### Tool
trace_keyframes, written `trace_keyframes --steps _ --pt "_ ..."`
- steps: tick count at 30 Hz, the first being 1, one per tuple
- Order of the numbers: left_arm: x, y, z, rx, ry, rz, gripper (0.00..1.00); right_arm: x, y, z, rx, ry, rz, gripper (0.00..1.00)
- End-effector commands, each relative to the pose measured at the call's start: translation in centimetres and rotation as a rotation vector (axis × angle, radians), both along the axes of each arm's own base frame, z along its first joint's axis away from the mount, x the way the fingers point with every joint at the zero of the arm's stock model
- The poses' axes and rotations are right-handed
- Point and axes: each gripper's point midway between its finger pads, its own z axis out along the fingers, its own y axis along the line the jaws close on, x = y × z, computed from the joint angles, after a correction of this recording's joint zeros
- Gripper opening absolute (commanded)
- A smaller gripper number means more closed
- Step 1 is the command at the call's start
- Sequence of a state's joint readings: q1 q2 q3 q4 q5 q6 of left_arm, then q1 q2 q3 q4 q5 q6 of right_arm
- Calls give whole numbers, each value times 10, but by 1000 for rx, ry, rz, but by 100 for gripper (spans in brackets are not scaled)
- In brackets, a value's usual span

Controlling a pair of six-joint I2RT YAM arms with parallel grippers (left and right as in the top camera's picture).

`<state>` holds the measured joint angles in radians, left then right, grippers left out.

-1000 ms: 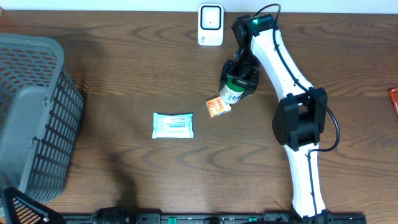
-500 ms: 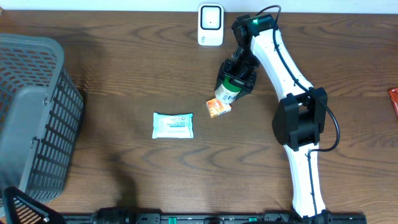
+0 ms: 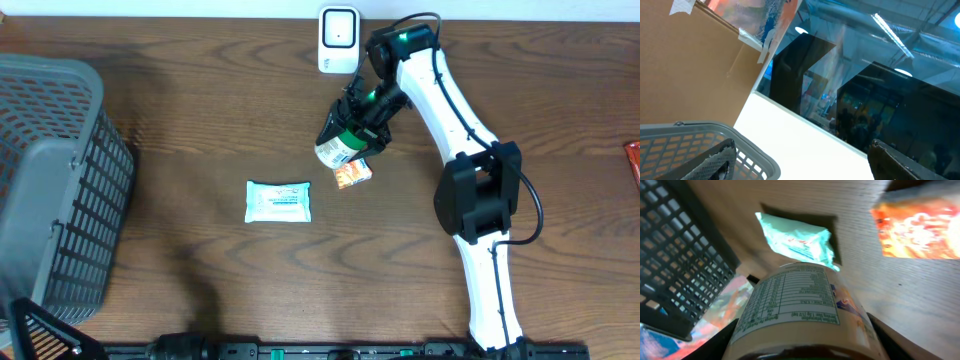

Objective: Scan the item barcode
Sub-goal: 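Lift the jar and carry it up to the scanner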

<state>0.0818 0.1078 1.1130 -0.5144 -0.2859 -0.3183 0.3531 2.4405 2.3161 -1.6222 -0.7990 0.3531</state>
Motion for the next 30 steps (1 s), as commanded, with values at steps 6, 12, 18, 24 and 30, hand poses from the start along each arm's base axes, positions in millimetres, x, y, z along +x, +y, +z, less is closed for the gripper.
trace_keyframes --steps 6,12,18,24,30 --pt "6 -2 -9 -4 27 -23 84 9 8 76 16 -390 86 40" --pt "17 -2 -20 -7 61 -23 84 50 -25 137 -283 -869 39 36" --pt "21 -1 -30 -9 75 -23 84 86 -42 185 -568 -1195 -79 31" --pt "20 -1 -40 -8 75 -23 84 127 -32 172 -612 -1290 -158 30" --pt "35 0 -57 -13 123 -22 84 175 -19 141 -643 -1390 -178 30"
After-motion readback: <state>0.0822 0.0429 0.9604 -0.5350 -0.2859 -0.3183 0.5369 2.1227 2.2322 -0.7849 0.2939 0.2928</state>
